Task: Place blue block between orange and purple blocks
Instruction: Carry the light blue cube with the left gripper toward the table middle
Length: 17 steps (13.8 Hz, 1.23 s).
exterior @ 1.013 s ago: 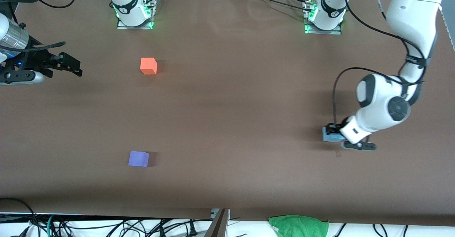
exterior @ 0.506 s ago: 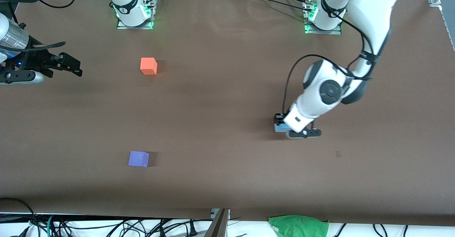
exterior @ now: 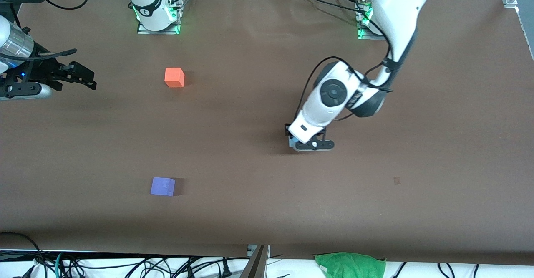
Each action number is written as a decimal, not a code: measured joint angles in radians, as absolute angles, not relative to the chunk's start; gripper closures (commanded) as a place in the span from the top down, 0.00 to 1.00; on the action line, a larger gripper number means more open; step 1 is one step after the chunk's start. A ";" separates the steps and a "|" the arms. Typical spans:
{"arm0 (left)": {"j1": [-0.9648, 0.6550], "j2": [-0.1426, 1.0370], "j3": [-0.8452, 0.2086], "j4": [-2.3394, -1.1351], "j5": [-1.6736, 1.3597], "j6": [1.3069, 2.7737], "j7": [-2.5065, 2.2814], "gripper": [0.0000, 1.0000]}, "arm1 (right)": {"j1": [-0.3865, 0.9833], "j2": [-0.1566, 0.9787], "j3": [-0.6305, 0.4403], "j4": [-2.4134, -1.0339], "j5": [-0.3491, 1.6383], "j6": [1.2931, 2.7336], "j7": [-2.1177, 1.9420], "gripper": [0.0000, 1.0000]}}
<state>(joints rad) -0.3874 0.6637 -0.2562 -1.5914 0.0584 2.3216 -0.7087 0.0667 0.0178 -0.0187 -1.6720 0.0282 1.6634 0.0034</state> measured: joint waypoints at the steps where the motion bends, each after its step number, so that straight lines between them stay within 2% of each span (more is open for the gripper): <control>1: -0.414 0.680 -0.253 -1.577 0.077 2.322 -0.743 0.64 | 0.067 0.018 -0.019 -1.672 0.028 1.663 0.003 1.00; 7: -0.492 0.749 -0.246 -1.530 0.105 2.320 -0.793 0.70 | 0.067 0.018 -0.019 -1.672 0.028 1.663 0.003 0.99; 8: -0.497 0.759 -0.245 -1.528 0.105 2.320 -0.796 0.74 | 0.067 0.018 -0.019 -1.672 0.028 1.663 0.003 1.00; 10: -0.503 0.780 -0.238 -1.517 0.105 2.320 -0.807 1.00 | 0.067 0.018 -0.019 -1.672 0.028 1.663 0.003 0.99; 13: -0.503 0.787 -0.228 -1.488 0.105 2.301 -0.822 1.00 | 0.067 0.018 -0.019 -1.672 0.028 1.663 0.003 1.00; 17: -0.483 0.767 -0.216 -1.305 0.053 2.028 -0.837 1.00 | 0.066 0.018 -0.019 -1.672 0.028 1.663 0.003 1.00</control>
<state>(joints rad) -0.4832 0.7667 -0.2157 -1.3053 0.0526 2.0283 -0.8371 0.0657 0.0185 -0.0187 -1.6720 0.0282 1.6630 0.0034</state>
